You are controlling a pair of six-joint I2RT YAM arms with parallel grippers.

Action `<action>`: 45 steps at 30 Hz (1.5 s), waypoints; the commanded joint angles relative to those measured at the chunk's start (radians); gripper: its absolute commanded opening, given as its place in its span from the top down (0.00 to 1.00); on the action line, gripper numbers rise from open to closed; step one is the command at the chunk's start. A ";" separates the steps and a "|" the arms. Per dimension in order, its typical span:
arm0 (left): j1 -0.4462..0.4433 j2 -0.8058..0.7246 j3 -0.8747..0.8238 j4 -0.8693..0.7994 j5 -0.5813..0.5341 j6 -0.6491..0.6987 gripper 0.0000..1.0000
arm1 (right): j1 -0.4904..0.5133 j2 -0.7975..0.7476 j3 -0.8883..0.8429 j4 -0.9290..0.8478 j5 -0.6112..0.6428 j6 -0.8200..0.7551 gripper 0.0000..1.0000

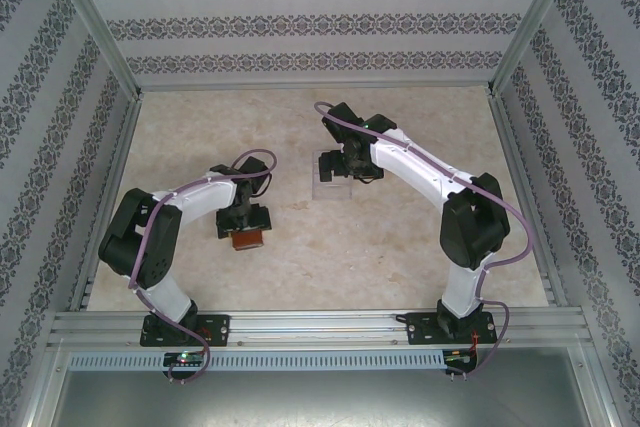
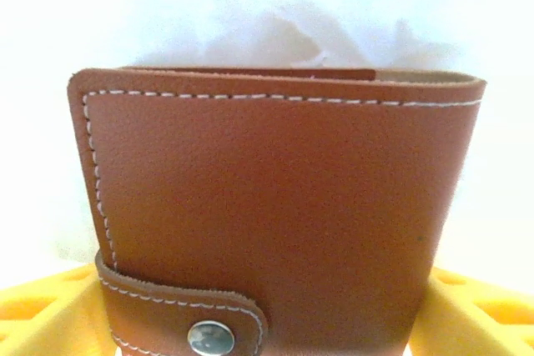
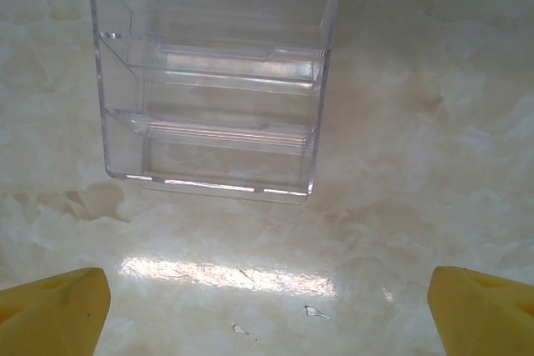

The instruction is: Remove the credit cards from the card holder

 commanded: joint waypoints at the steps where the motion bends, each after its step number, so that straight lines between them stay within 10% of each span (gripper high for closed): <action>1: -0.029 0.005 0.033 -0.027 -0.008 0.034 0.20 | -0.007 -0.049 -0.028 -0.019 0.002 -0.014 0.02; 30: -0.550 0.320 0.476 -0.221 0.014 0.308 0.21 | -0.240 -0.506 -0.498 0.062 -0.010 0.051 0.02; 45: -0.607 0.399 0.609 -0.246 0.012 0.285 0.04 | -0.306 -0.693 -0.603 0.017 -0.143 0.062 0.07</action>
